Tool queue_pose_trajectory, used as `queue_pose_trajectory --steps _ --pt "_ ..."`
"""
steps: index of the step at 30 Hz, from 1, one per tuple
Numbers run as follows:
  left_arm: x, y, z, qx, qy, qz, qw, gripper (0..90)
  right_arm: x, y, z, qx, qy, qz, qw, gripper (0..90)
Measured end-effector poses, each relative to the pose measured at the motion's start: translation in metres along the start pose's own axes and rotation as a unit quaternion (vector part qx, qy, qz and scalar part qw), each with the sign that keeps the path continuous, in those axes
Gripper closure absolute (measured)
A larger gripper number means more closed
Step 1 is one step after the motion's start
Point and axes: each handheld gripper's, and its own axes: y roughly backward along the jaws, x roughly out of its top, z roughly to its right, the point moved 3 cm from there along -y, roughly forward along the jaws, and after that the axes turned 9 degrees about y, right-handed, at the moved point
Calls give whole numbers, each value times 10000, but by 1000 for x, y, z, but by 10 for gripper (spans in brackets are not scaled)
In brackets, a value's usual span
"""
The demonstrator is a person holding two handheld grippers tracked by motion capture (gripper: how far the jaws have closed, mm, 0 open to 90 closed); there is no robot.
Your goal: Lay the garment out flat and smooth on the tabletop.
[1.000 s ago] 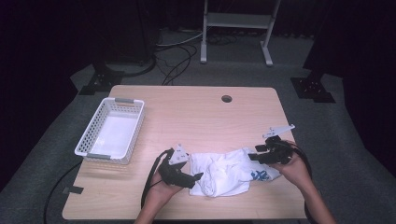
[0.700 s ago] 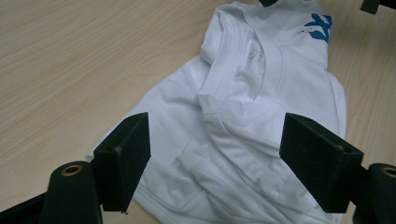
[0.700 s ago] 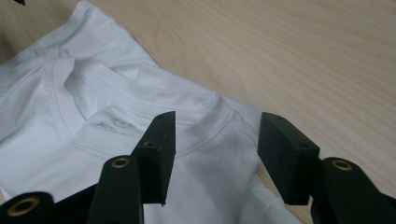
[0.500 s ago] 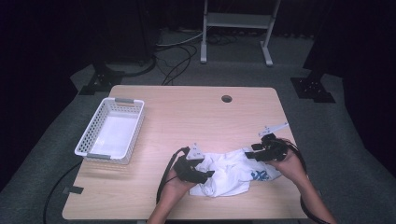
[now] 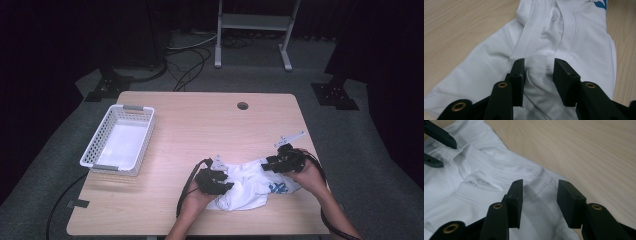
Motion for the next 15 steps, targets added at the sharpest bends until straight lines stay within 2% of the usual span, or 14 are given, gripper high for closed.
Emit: queue_pose_trajectory --steps 4,10,13,15 --pt "-1 -1 1 -9 -60 -71 10000 703 -1 -4 0 66 11 -55 10000 636" --pt "-1 0 0 -25 -96 -109 9999 794 -3 -7 -2 117 -55 -162 9998 816" --pt "-1 1 0 -37 -75 -100 9999 812 -4 -7 -4 80 -51 -173 9998 881" --pt "-2 2 -1 -35 -88 -103 9999 813 -4 -6 -5 61 -38 -166 9998 888"
